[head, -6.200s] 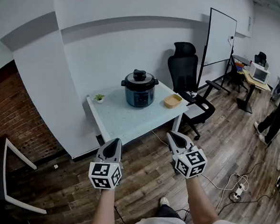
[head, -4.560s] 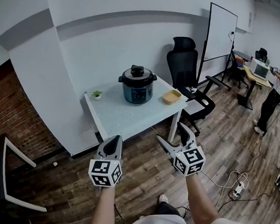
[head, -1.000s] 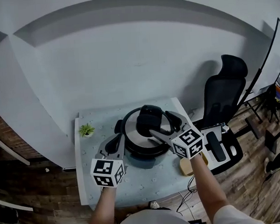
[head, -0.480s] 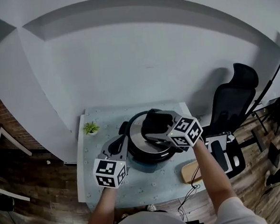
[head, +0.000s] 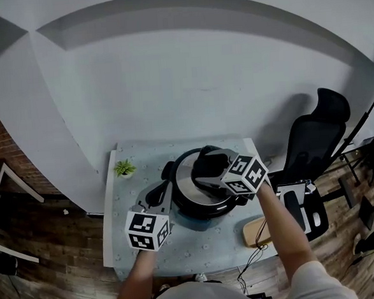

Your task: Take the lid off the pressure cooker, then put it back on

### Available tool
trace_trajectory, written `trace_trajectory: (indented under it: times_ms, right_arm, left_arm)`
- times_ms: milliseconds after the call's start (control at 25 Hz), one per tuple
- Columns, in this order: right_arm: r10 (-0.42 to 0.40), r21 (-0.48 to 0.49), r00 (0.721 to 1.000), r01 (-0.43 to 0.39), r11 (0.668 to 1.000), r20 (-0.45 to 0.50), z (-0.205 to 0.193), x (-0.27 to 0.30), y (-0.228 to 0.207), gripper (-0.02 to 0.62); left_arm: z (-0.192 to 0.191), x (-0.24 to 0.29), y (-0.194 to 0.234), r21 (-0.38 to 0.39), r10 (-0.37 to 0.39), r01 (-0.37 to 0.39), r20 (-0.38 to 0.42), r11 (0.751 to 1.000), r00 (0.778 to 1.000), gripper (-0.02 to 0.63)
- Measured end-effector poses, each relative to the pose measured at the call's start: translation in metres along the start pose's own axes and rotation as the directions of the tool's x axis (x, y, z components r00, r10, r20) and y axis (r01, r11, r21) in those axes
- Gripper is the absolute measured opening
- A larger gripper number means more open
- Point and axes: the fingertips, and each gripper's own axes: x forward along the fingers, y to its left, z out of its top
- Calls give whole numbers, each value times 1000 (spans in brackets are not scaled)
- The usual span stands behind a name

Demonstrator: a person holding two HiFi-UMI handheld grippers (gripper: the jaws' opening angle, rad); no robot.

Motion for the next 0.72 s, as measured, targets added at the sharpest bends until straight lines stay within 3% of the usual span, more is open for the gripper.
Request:
trace_trajectory:
  times_ms: [200,720]
  right_arm:
    - [-38,15,999,38,999,-4,0,0,-1,275]
    - [-164,71,986,163,984,0,0,-2,-6,273]
  left_arm:
    - [-2,-1,-1,-1,-7,7,-5,1000,1000,14]
    - [-4,-9,0,-4,-39,39,-16,999,999,14]
